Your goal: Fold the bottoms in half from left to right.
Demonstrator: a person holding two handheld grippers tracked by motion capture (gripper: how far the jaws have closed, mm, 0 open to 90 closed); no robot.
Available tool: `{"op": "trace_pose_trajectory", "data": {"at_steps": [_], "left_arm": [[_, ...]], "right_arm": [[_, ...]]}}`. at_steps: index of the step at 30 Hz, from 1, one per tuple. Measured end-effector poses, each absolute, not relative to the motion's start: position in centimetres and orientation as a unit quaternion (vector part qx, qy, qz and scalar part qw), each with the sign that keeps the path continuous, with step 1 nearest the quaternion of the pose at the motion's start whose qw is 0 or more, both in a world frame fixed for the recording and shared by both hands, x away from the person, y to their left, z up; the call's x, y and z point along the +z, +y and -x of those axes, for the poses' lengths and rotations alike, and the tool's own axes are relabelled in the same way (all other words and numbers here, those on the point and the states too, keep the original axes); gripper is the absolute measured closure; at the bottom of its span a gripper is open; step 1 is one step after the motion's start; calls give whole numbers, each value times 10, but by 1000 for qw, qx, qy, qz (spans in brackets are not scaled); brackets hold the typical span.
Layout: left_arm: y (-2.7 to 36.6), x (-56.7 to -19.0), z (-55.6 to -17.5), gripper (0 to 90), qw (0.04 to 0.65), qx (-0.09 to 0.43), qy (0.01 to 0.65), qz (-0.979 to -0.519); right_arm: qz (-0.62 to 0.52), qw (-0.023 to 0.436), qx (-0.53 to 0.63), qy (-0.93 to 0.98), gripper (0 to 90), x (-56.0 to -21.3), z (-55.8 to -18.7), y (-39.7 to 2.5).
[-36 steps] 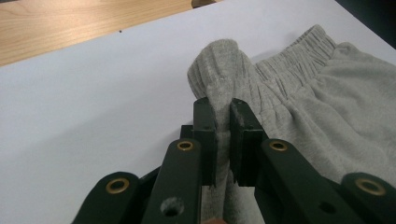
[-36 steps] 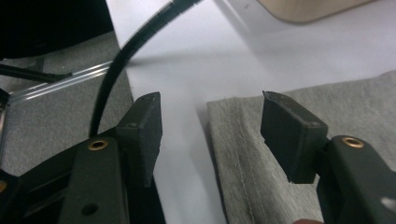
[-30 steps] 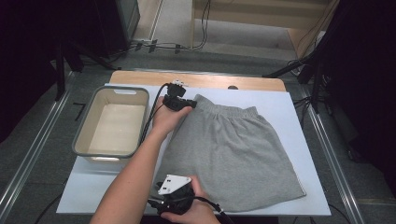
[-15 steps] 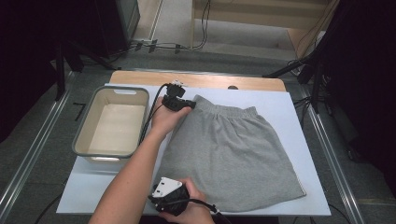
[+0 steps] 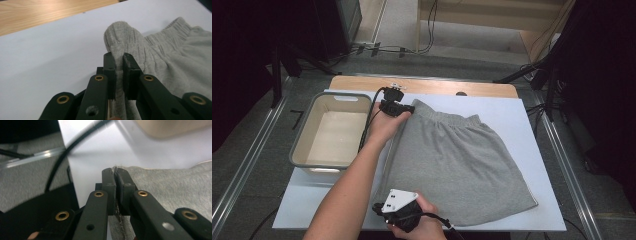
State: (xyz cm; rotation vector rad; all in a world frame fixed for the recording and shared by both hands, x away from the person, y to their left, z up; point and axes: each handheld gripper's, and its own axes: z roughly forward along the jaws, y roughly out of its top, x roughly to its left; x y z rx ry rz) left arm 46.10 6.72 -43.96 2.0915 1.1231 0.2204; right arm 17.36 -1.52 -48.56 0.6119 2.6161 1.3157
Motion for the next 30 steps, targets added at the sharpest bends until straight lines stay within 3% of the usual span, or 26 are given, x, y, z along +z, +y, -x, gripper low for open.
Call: {"op": "trace_pose_trajectory", "data": {"at_steps": [6, 30], "left_arm": [[83, -423, -458, 828, 356, 126, 474, -795], [80, -420, -451, 826, 386, 120, 466, -787]], "right_arm": [[-190, 81, 477, 854, 844, -465, -170, -14], [-217, 113, 522, 817, 843, -456, -147, -79]]}}
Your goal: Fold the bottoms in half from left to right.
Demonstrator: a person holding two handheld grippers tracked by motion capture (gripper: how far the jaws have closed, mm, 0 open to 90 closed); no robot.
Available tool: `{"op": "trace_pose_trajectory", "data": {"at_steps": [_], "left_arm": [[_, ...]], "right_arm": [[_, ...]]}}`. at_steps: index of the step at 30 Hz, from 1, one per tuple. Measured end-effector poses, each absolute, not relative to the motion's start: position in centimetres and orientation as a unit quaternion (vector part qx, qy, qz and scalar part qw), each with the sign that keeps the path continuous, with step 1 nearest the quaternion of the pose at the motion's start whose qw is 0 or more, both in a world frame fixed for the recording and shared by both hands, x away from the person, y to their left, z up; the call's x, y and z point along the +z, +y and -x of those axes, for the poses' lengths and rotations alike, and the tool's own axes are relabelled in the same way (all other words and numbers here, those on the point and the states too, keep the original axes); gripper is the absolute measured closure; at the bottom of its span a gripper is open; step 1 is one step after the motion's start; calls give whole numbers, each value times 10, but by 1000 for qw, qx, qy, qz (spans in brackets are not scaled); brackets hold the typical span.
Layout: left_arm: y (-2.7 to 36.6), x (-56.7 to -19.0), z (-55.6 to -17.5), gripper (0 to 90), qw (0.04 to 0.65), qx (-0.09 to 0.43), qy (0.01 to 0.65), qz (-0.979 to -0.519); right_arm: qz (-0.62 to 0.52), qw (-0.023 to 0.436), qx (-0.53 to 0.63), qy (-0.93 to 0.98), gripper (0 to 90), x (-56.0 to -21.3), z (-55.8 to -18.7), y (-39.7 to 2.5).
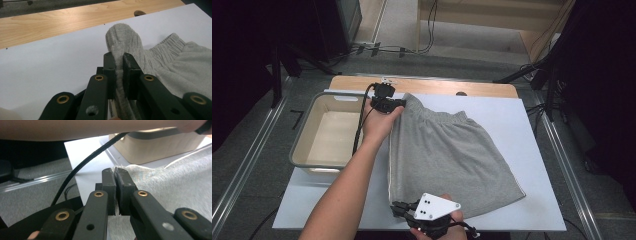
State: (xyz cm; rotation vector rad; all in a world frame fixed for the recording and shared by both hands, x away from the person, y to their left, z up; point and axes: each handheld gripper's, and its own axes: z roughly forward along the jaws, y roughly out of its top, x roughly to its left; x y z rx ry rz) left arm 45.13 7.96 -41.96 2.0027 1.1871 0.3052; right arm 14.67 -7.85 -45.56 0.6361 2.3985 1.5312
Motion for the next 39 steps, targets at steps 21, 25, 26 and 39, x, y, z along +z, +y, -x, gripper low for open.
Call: {"op": "trace_pose_trajectory", "data": {"at_steps": [21, 25, 26, 39], "left_arm": [[50, -415, -446, 825, 400, 129, 457, -784], [38, -414, -445, 825, 403, 131, 455, -783], [35, -414, -445, 825, 404, 131, 455, -782], [-6, -418, -446, 823, 415, 124, 451, -780]], "right_arm": [[-290, 150, 539, 776, 844, -445, -134, -171], [-311, 162, 539, 766, 844, -446, -133, -193], [-315, 165, 539, 764, 844, -446, -132, -200], [-365, 202, 519, 746, 845, -455, -122, -262]]}}
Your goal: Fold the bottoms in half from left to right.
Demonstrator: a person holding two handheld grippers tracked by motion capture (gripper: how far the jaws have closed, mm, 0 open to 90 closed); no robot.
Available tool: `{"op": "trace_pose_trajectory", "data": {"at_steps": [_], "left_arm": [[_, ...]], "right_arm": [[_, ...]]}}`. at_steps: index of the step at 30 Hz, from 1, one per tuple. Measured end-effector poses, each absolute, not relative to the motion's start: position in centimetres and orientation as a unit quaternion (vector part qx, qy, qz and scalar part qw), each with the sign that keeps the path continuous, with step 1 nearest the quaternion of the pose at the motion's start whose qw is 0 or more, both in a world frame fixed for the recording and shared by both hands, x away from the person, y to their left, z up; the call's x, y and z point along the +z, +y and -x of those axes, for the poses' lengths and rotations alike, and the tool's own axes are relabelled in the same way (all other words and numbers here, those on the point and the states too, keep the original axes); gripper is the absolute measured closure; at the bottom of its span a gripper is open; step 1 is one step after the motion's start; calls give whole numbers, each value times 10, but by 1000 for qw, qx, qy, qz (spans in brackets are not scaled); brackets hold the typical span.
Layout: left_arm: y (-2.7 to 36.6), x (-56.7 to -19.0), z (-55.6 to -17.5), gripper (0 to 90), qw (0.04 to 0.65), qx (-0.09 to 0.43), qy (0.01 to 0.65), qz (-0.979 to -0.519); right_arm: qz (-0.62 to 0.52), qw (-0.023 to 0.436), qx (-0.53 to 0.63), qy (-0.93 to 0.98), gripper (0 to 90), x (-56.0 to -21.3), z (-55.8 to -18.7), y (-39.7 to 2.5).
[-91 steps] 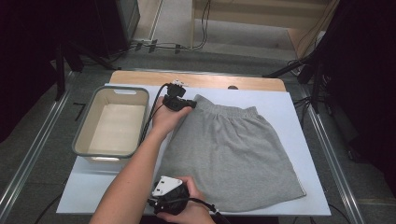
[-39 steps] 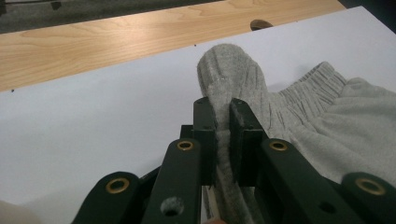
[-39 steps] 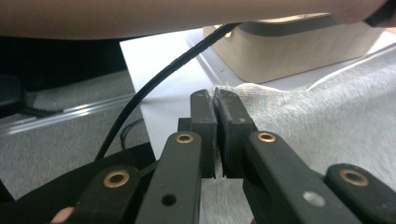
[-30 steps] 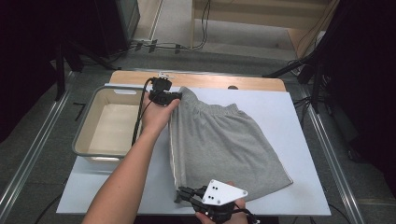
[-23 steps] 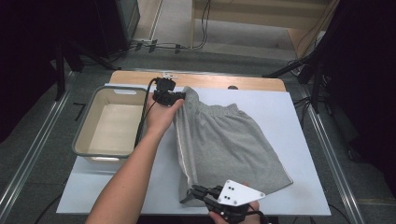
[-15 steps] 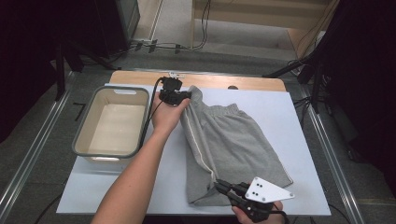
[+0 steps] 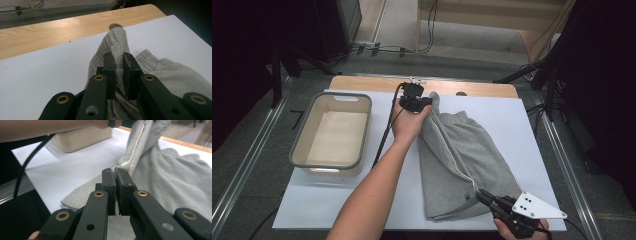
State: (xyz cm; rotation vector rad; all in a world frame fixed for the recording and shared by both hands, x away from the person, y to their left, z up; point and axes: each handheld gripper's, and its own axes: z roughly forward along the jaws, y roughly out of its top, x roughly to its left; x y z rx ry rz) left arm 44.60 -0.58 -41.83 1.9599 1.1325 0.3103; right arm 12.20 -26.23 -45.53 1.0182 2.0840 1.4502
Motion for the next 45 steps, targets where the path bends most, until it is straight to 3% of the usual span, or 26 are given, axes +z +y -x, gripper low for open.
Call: {"op": "trace_pose_trajectory", "data": {"at_steps": [28, 31, 34, 36, 38, 40, 42, 45], "left_arm": [[-86, -440, -451, 813, 437, 101, 427, -785], [-90, -443, -452, 698, 453, 93, 410, -786], [-87, -438, -451, 447, 459, 87, 402, -788], [-81, -435, -450, 280, 459, 88, 396, -791], [-72, -432, -451, 173, 464, 82, 399, -787], [-61, -431, -451, 151, 473, 74, 402, -781], [-52, -434, -451, 81, 470, 65, 405, -781], [-39, -442, -450, 57, 468, 56, 406, -783]], "right_arm": [[-460, 222, 471, 719, 846, -488, -115, -358], [-483, 225, 450, 717, 845, -493, -118, -366], [-507, 225, 434, 710, 821, -500, -121, -374], [-519, 216, 435, 704, 571, -503, -123, -376], [-514, 210, 442, 705, 448, -502, -123, -375], [-492, 212, 457, 710, 404, -497, -121, -368], [-465, 210, 468, 722, 403, -492, -118, -355], [-435, 200, 469, 742, 409, -489, -118, -331]]}}
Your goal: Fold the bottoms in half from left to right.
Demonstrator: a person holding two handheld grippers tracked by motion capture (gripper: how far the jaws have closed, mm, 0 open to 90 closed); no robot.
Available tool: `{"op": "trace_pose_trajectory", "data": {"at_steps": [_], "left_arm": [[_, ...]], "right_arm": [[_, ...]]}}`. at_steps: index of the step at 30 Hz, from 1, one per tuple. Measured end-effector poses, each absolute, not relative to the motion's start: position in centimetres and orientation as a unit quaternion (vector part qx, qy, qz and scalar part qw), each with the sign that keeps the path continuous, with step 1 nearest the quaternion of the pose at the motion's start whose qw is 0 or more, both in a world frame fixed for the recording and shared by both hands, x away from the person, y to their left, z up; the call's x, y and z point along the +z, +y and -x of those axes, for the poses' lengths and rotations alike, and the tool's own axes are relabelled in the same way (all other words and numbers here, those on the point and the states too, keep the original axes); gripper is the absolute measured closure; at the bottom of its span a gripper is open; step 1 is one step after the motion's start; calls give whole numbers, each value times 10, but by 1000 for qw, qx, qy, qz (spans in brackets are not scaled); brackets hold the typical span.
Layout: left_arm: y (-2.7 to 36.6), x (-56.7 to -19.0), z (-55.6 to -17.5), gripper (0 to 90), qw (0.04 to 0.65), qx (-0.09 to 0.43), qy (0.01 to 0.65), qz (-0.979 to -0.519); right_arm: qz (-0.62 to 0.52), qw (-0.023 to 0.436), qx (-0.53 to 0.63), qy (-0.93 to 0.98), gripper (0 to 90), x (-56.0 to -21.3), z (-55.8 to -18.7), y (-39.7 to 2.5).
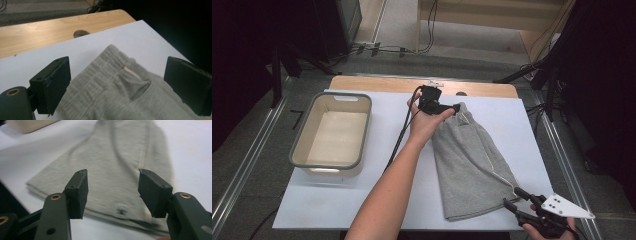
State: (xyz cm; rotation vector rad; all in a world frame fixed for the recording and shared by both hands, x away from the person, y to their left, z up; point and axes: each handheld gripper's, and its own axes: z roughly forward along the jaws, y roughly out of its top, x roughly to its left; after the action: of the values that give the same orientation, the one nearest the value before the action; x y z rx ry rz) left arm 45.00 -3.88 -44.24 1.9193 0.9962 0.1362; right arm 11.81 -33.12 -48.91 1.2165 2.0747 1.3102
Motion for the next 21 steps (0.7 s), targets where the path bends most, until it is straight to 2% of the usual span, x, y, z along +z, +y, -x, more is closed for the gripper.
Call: {"op": "trace_pose_trajectory", "data": {"at_steps": [1, 10, 13, 21], "left_arm": [[-35, -446, -450, 21, 466, 49, 411, -782], [-11, -485, -445, 23, 422, 40, 443, -790], [-12, -491, -445, 59, 413, 36, 445, -794], [-22, -498, -444, 269, 405, 28, 448, -797]], "right_arm": [[-428, 191, 469, 749, 413, -489, -119, -323], [-348, 136, 461, 805, 410, -501, -128, -249], [-332, 128, 451, 818, 384, -505, -130, -232], [-322, 125, 417, 841, 350, -518, -137, -214]]}}
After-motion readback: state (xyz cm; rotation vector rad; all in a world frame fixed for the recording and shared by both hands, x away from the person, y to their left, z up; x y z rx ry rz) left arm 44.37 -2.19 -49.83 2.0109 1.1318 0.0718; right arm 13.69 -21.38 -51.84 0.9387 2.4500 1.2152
